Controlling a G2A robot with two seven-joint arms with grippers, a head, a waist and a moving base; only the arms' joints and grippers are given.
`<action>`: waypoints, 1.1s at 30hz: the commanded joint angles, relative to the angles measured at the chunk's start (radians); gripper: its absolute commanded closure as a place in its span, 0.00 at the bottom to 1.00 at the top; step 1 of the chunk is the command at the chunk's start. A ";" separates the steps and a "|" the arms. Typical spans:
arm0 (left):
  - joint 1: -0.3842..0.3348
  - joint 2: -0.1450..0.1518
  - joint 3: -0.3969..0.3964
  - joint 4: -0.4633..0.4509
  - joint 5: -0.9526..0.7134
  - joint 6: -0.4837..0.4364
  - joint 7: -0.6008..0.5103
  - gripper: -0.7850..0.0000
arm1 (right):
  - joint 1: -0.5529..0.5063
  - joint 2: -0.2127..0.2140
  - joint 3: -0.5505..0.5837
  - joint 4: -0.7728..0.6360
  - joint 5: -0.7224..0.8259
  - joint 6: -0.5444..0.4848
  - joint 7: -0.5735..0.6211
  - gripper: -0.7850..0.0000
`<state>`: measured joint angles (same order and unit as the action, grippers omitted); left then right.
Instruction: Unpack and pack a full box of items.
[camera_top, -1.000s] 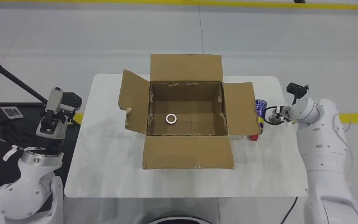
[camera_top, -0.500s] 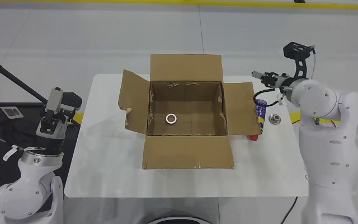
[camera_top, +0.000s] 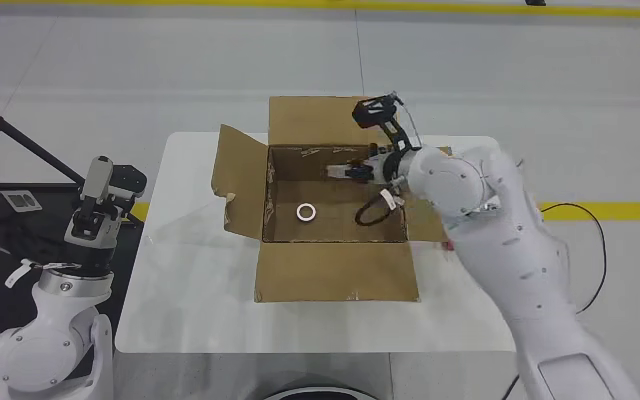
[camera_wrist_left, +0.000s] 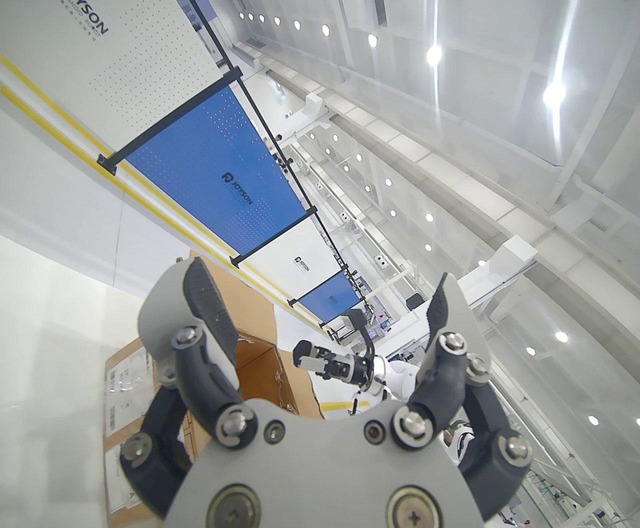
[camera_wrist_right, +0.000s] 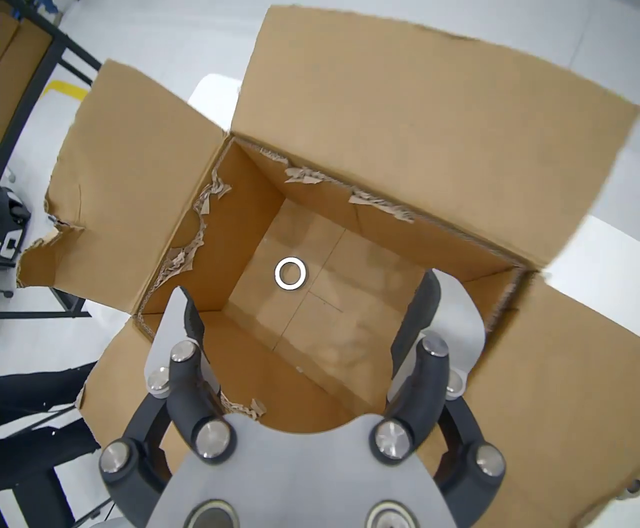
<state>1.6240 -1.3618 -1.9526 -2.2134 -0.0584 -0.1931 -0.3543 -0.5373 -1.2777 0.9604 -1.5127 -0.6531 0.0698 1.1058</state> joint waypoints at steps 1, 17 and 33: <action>0.000 0.000 0.000 0.000 0.000 0.000 0.000 0.00 | 0.034 -0.020 -0.072 0.085 0.019 -0.008 -0.014 0.06; 0.000 0.000 0.000 0.000 0.000 0.000 0.000 0.00 | 0.186 -0.201 -0.421 0.496 0.025 0.008 -0.104 0.28; 0.000 0.000 0.000 0.000 0.000 0.000 0.000 0.00 | 0.230 -0.307 -0.507 0.701 -0.031 0.002 -0.162 0.45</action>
<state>1.6240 -1.3618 -1.9526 -2.2134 -0.0584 -0.1931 -0.3543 -0.3100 -1.5796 0.4577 -0.8269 -0.6754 0.0694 0.9461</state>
